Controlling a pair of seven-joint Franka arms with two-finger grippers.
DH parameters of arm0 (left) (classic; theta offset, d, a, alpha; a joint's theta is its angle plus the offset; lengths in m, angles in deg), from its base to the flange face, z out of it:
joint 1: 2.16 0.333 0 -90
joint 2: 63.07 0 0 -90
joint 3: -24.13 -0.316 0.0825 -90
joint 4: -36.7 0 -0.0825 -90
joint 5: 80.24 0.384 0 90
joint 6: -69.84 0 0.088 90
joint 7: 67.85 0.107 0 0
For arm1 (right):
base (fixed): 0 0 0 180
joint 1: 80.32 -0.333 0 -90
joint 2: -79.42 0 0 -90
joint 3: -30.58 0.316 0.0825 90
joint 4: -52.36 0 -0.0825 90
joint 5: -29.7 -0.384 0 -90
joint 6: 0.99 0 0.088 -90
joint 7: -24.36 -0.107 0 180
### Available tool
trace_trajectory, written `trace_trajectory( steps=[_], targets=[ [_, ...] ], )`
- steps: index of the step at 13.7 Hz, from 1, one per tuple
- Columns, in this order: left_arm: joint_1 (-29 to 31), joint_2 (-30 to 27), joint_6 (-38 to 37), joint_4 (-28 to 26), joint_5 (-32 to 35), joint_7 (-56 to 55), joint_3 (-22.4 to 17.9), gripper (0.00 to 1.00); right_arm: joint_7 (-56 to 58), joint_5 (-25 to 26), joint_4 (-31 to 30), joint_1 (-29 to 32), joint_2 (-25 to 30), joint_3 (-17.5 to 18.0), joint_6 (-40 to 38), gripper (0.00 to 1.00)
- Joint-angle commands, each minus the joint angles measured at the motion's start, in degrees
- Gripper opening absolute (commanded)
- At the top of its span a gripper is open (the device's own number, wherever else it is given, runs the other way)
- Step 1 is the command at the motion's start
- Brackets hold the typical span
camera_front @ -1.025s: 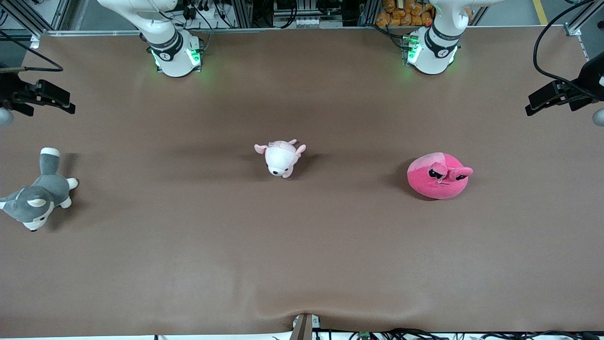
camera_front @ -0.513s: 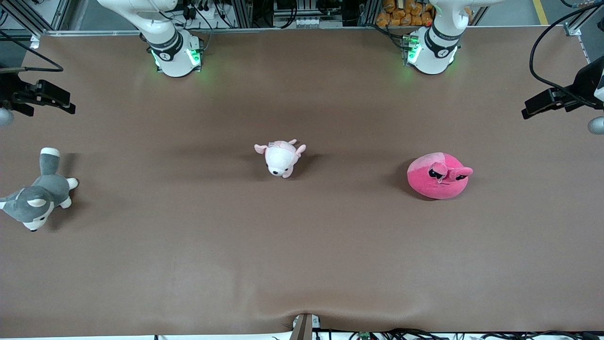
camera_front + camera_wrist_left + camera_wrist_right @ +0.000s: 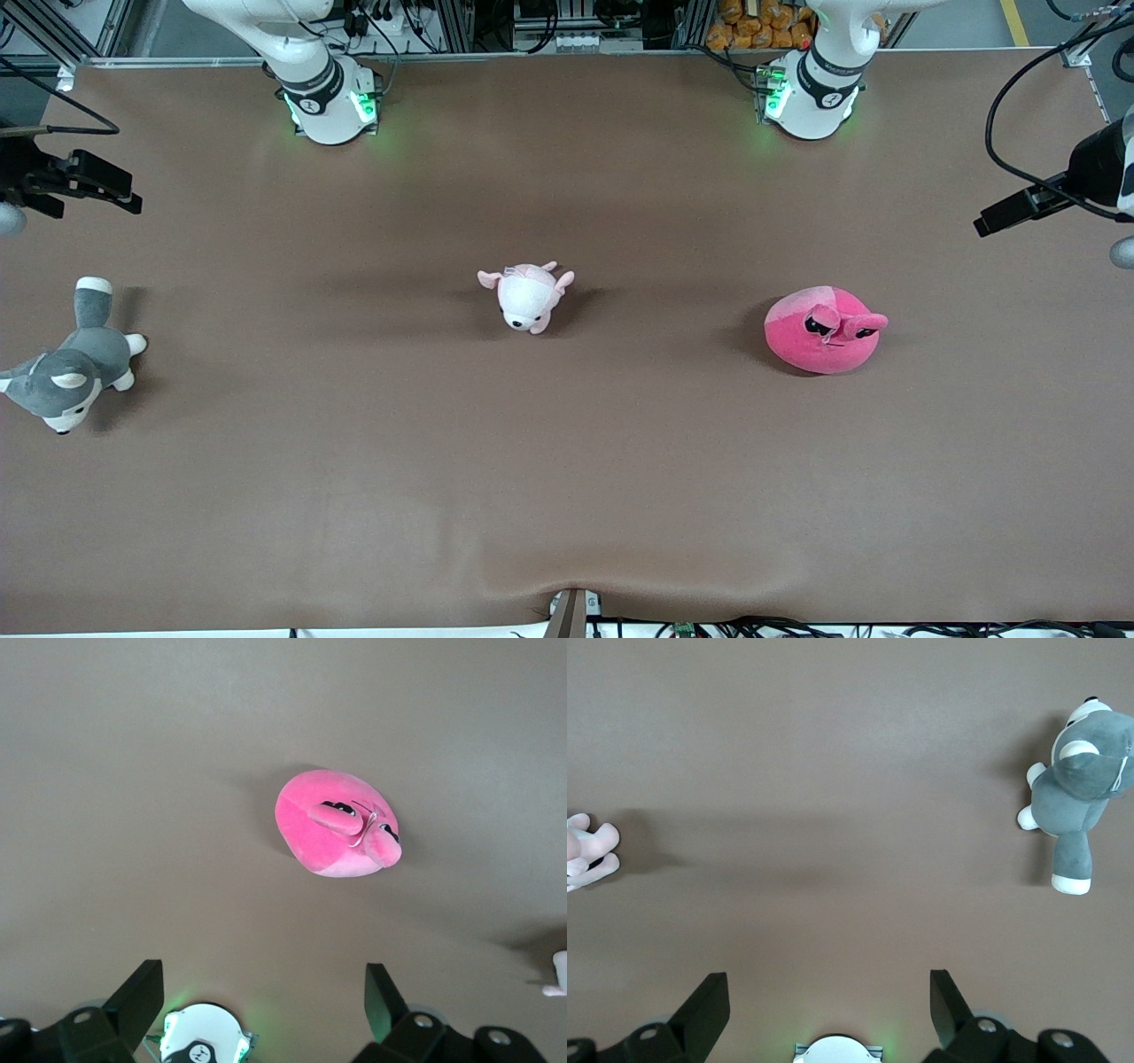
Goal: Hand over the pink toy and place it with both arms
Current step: 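Move the left gripper toward the pink plush toy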
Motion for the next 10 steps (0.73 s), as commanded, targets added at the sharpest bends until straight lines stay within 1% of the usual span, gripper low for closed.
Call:
trace_trajectory(
  steps=[1, 3, 6, 10],
  targets=[
    [0.81, 1.50, -0.32, 0.87, 0.54, -3.46, 0.11, 1.00, 0.48, -0.41, 0.14, 0.26, 0.10, 0.40, 0.19, 1.00],
    [0.98, 1.94, 0.55, -0.26, 0.19, -7.40, 0.20, 1.00, 0.48, -0.41, 0.05, 0.26, 0.10, 0.41, 0.19, 1.00],
    [2.21, 1.59, 3.54, -3.34, -2.71, -12.51, 0.20, 1.00, 0.30, -0.41, 0.05, 0.00, 0.01, 0.49, 0.19, 1.00],
    [2.22, 1.51, 5.91, -6.68, -2.98, -20.50, 0.29, 1.00, 0.30, -0.41, 0.05, -0.09, -0.08, 0.49, 0.19, 1.00]
  ],
)
